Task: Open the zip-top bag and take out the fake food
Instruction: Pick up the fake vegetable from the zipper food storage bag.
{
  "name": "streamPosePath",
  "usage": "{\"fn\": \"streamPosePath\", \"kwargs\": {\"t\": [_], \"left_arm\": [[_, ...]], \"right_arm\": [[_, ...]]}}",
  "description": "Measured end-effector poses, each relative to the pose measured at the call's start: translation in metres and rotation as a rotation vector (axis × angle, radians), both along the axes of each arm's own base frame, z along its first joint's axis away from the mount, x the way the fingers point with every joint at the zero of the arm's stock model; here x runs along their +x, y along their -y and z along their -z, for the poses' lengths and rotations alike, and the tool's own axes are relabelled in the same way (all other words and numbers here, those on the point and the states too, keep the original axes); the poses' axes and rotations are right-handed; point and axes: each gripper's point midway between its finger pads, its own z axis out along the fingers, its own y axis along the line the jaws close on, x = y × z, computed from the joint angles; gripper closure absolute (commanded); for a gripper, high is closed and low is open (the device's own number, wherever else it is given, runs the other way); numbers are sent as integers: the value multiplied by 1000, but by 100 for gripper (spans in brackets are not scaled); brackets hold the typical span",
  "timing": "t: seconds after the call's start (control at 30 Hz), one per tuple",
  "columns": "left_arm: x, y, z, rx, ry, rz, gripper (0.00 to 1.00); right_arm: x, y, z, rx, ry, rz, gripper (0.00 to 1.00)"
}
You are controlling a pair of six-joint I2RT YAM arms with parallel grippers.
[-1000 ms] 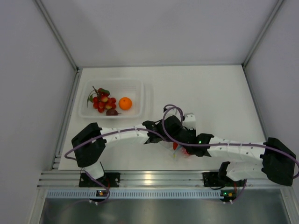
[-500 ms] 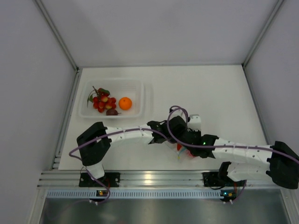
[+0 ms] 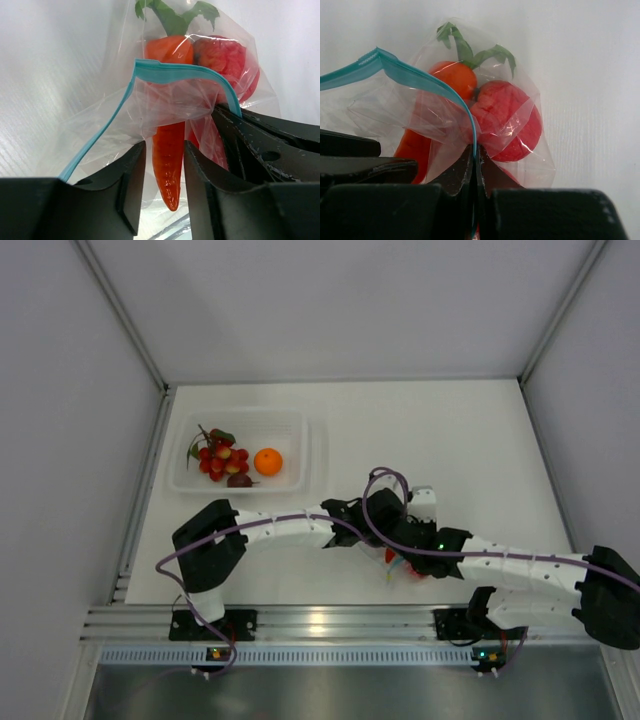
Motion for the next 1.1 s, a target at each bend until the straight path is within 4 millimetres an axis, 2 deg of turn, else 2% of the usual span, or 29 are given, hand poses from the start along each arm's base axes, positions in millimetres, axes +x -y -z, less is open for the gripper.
{"fn": "streamPosePath", "kwargs": {"t": [0.43, 0.7, 0.83, 1.1], "left_arm": [[-8, 24, 10, -52, -50, 71, 60], [-9, 31, 18, -52, -64, 108, 49], [-10, 32, 20, -54, -70, 111, 58], [-9, 38, 24, -54, -76, 118, 57]], "right_arm": [[-4, 18, 4, -42, -19, 25, 100], [-6, 27, 7, -70, -34, 39, 100], [-6, 31, 7, -84, -41, 41, 100], [-9, 38, 8, -108, -60, 45, 100]]}}
